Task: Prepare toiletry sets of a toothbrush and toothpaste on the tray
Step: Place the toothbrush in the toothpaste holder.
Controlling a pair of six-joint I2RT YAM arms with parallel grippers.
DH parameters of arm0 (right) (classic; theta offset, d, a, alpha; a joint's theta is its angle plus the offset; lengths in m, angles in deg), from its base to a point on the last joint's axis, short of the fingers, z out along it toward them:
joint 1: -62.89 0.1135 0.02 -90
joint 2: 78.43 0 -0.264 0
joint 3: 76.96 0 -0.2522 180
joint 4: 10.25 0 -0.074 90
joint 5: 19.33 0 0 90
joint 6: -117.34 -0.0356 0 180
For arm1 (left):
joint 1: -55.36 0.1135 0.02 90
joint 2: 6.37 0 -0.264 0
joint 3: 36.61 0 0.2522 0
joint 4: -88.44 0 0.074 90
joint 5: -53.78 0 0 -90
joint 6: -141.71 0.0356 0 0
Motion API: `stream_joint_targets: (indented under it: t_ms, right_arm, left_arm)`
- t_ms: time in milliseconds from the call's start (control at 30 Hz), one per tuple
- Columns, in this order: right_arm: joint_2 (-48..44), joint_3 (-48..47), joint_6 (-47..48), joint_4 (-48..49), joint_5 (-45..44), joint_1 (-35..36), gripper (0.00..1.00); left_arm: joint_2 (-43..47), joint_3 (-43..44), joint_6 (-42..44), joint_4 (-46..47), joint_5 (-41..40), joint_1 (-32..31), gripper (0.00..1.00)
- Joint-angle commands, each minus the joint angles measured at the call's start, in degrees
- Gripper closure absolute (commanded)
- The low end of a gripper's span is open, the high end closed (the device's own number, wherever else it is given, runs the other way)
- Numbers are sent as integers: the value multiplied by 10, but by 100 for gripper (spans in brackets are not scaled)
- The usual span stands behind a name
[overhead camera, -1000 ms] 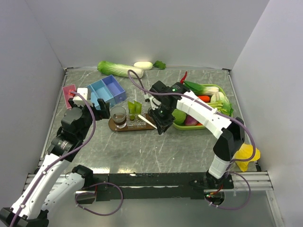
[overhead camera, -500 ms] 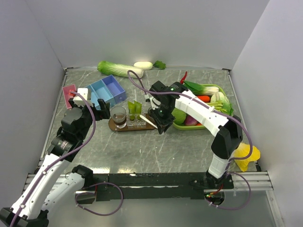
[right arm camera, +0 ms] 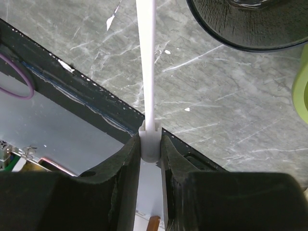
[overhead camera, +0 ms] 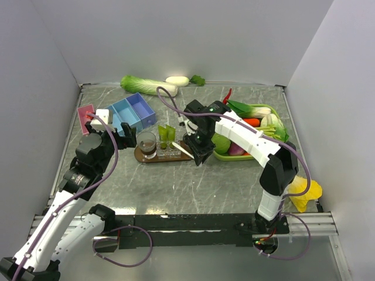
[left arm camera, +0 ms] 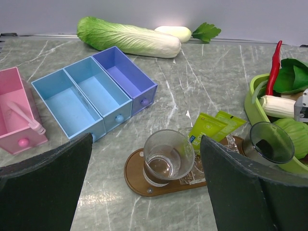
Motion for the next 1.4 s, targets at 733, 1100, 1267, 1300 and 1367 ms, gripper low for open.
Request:
stream_joint_targets:
  t_ms: [733, 1100, 1267, 1300, 1367]
  right_arm:
    - [56, -74, -10, -82, 11, -4, 99]
    - [84, -98, -12, -85, 16, -4, 94]
    - [92, -109, -15, -88, 16, -4, 92]
    - [93, -112, -15, -88, 16, -4, 91]
    - [96, -113, -15, -88, 15, -4, 90]
  left_arm:
    - [10, -9, 13, 22, 1, 2, 3]
    - [11, -11, 14, 24, 3, 2, 3]
    - [11, -12, 15, 24, 3, 2, 3]
    - [11, -12, 15, 24, 2, 2, 3]
    - [11, -13, 15, 24, 2, 2, 3]
